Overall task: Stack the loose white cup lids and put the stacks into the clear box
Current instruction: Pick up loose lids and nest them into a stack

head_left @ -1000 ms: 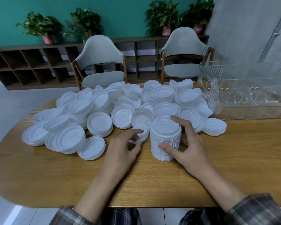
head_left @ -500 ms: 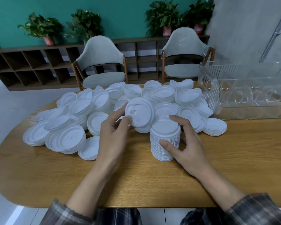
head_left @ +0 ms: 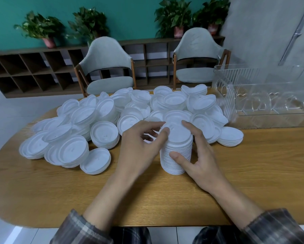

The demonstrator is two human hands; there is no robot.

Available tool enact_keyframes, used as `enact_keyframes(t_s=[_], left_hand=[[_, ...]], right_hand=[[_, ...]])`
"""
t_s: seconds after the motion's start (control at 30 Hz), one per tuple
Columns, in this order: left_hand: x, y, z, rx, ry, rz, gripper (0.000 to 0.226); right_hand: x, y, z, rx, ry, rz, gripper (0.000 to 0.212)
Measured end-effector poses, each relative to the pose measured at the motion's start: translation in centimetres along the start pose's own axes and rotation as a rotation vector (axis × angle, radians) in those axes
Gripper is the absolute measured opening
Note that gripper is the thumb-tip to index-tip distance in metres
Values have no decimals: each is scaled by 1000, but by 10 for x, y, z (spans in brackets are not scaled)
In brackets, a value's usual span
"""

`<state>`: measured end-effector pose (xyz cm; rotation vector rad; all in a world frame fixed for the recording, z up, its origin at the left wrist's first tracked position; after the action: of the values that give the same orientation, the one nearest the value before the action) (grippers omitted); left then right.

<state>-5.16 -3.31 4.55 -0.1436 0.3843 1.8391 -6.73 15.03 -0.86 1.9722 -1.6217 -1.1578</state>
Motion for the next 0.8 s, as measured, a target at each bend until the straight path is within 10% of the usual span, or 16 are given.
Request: enact_keyframes(t_s=[0.8], left_hand=[[16, 19, 2, 9, 109, -243, 24]], right_hand=[[-4, -2, -1, 57, 13, 28, 75]])
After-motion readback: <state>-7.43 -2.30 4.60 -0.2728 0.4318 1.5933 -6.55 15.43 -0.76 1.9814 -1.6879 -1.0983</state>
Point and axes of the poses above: each hand's wrist, its own y-axis towards the middle knuckle, its own x-axis out of the palm, z = x × y, the point moved 6 cm from there along y, towards the middle knuckle, and after that the axes turned 14 degrees about -x, right-handed, at the moved point
